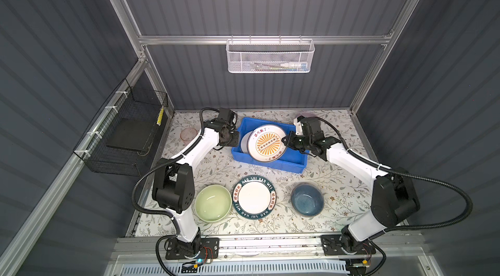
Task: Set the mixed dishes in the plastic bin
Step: 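Carry the sunburst plates with both grippers over the blue bin, then lower the sunburst plates into the blue bin with both grippers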
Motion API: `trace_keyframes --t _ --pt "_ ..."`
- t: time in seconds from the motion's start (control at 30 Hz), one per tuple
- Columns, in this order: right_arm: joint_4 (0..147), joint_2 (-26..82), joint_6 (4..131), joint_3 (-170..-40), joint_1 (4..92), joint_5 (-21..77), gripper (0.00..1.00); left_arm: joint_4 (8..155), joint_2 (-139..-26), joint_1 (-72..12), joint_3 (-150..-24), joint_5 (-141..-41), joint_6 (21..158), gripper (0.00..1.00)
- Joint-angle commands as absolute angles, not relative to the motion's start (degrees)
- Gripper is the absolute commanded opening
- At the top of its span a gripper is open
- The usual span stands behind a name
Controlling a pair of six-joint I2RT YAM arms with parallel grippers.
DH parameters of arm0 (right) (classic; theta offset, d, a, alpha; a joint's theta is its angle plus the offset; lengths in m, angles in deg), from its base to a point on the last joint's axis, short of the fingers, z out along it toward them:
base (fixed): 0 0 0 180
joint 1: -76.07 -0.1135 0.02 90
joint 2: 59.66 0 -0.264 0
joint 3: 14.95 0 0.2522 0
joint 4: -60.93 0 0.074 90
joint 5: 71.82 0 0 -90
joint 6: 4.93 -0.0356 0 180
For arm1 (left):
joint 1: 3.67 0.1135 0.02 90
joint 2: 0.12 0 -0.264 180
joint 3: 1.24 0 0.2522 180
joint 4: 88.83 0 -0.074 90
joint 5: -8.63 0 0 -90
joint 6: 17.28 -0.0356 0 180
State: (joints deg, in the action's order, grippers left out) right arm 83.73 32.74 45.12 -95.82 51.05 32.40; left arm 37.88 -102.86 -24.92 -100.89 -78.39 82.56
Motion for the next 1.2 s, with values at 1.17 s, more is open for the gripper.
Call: trace_keyframes --t 1.17 --pt "78.5 53.2 43.7 -109.4 52.4 40.7 0.14 37.4 -106.5 -24.5 -98.6 -82.4 77.8 0.17"
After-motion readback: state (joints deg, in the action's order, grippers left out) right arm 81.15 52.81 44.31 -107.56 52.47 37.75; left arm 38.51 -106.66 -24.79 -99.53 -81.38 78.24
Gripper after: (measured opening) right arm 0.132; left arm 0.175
